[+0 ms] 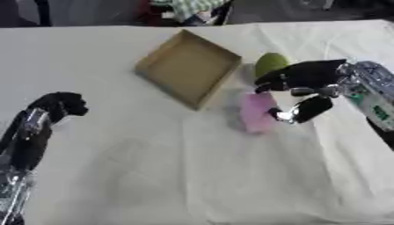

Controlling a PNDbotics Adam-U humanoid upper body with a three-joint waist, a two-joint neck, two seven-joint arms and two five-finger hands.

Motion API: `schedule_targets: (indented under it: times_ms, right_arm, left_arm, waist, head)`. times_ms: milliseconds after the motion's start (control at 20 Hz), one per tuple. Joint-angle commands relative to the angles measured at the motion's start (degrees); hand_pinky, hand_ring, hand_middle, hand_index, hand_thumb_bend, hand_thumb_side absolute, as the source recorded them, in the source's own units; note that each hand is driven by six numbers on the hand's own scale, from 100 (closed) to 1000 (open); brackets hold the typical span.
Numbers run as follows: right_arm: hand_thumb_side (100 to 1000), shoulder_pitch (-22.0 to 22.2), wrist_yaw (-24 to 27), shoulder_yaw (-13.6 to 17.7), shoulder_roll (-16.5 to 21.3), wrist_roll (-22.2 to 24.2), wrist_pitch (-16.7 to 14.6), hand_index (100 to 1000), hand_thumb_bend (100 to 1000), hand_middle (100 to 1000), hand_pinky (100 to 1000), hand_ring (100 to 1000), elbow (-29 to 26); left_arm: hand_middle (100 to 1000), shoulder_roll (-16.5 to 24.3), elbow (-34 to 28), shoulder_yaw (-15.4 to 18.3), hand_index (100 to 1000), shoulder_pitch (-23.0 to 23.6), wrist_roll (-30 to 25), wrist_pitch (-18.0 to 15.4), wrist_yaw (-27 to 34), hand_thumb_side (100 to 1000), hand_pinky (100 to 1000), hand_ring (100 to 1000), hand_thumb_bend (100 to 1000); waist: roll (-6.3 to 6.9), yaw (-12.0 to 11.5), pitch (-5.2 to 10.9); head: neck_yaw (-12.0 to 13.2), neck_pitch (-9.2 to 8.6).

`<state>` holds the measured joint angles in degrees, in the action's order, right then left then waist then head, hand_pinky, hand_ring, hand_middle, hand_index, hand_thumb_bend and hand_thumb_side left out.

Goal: Pick up objects on the table and place them in the box.

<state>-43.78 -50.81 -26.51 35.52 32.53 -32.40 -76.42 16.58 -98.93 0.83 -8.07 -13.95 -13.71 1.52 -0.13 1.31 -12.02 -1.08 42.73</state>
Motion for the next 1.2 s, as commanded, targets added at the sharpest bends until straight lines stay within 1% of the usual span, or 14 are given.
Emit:
schedule_targets:
  times_ms: [50,350,450,500,600,750,1000,1100,1150,1200]
  right_arm:
    - [992,-0.90,-0.65,0.44,1.33,0.37,0.03,1000,100,1000,882,1000,-2.17]
    - [1000,-0.48,-1.10,-0.20,0.72,0.92,-0.05,1000,100,1000,879,999,-2.93]
    - [1000,-0.13,-1.32,-0.52,0.36,1.28,-0.24,1000,100,997,877,986,-2.93]
    - [998,0.02,-1.45,-0.61,0.18,1.43,-0.32,1000,100,979,874,979,-2.92]
    - [939,0.24,-1.67,-0.56,-0.12,1.23,-0.27,1000,100,895,859,945,-3.10]
    - [928,0.28,-2.29,-0.43,-0.18,0.52,0.09,1000,100,862,856,929,-3.40]
    - [920,0.31,-3.74,-0.44,-0.22,-0.27,0.39,1000,100,856,854,923,-3.38]
    - [899,0.47,-3.92,-0.49,-0.39,-0.49,0.40,1000,100,846,851,919,-3.13]
    - [867,0.53,-4.01,-0.48,-0.48,-0.67,0.43,1000,100,835,846,912,-3.04]
    - [801,0.61,-4.07,-0.42,-0.58,-0.96,0.49,1000,100,816,838,902,-3.00]
  left_arm:
    - [609,1.34,-0.76,0.30,743,-0.30,0.00,-0.05,0.07,1000,700,643,100]
    - [609,1.32,-0.77,0.29,743,-0.31,-0.01,-0.05,0.10,1000,700,643,100]
    - [609,1.32,-0.76,0.27,743,-0.31,-0.02,-0.05,0.10,1000,700,643,100]
    - [609,1.32,-0.76,0.27,743,-0.32,-0.03,-0.05,0.10,1000,700,643,100]
    - [609,1.32,-0.76,0.28,743,-0.34,-0.02,-0.06,0.10,1000,700,643,100]
    - [609,1.33,-0.75,0.29,743,-0.32,-0.02,-0.08,0.11,1000,700,643,100]
    - [609,1.30,-0.74,0.25,743,-0.34,-0.07,-0.07,0.12,1000,700,643,100]
    - [609,1.29,-0.73,0.26,743,-0.33,-0.07,-0.06,0.11,1000,700,643,100]
    - [610,1.29,-0.73,0.27,743,-0.34,-0.05,-0.06,0.11,1000,700,644,100]
    - [609,1.28,-0.74,0.28,743,-0.34,-0.04,-0.07,0.12,1000,700,643,100]
  waist:
    - [-0.02,0.06,0.98]
    - [0.01,0.07,0.97]
    - [0.03,0.07,0.95]
    - [0.05,0.08,0.95]
    - [0.09,0.10,0.95]
    - [0.12,0.11,0.98]
    - [0.08,0.13,0.99]
    - [0.08,0.10,0.97]
    - [0.08,0.08,0.96]
    - [0.09,0.06,0.95]
  head:
    - [-0.18,-0.38]
    - [-0.30,-0.42]
    - [-0.37,-0.38]
    - [-0.39,-0.38]
    - [-0.36,-0.38]
    - [-0.38,-0.39]
    - [-0.48,-0.42]
    - [-0.52,-0.44]
    - [-0.53,-0.45]
    - [-0.56,-0.46]
